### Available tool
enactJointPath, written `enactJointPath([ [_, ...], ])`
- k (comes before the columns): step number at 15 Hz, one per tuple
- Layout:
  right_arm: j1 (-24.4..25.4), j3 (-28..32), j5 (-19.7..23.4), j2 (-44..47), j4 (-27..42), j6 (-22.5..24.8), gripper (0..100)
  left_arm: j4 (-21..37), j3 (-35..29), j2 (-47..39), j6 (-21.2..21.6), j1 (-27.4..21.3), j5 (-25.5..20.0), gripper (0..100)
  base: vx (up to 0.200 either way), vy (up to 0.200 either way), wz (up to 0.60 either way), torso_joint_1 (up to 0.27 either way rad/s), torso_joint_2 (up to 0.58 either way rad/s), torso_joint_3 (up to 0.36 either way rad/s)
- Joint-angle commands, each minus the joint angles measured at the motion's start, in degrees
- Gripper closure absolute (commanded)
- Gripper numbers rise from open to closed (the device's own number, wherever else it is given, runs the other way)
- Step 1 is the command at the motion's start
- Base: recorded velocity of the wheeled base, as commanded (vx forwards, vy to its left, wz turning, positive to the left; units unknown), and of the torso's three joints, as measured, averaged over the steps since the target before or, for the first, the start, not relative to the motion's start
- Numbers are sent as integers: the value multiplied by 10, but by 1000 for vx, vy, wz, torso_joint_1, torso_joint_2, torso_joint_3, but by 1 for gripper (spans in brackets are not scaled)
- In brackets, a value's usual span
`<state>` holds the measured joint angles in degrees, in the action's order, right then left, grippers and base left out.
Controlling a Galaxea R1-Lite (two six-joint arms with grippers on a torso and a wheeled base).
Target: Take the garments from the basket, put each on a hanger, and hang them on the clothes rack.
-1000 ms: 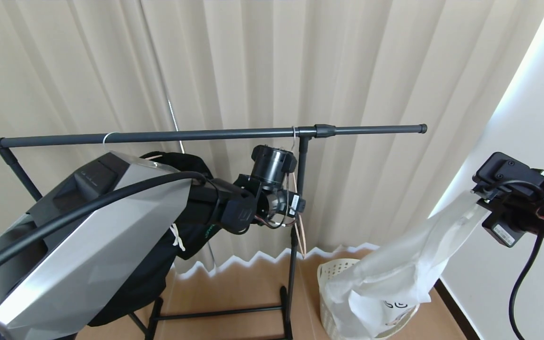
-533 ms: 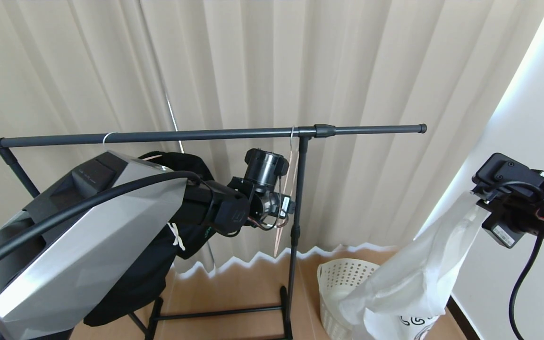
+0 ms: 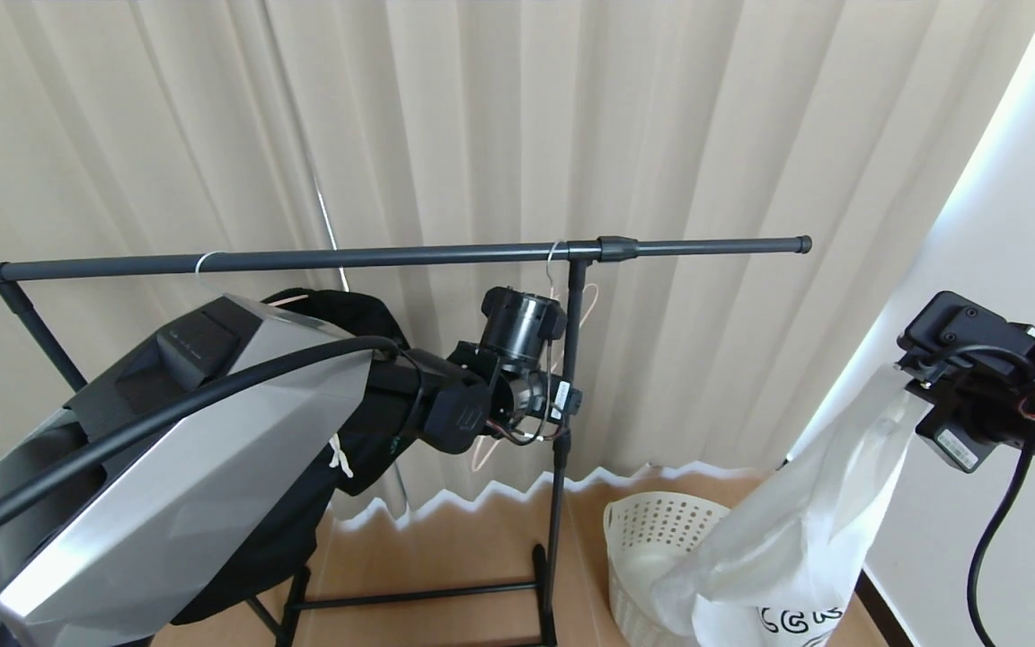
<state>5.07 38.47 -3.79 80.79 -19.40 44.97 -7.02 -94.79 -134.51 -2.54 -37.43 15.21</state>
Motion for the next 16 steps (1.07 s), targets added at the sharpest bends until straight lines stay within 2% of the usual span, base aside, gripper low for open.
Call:
enactJointPath([
  [1, 0, 0, 0, 0, 0, 0, 100, 0, 0, 0, 0, 0, 0, 0, 0, 0, 0, 0, 0, 0],
  [8, 1, -2, 0, 1, 0, -1, 100, 1, -25, -27, -2, 2, 0, 0, 0, 0, 0, 0, 0, 0],
  [9, 1, -2, 0, 2, 0, -1, 100, 1, -25, -29, -2, 2, 0, 100, 0, 0, 0, 0, 0, 0],
  [16, 0, -2, -1, 4, 0, -1, 100, 0, -25, -15, -12, 18, 8, 100, 0, 0, 0, 0, 0, 0],
])
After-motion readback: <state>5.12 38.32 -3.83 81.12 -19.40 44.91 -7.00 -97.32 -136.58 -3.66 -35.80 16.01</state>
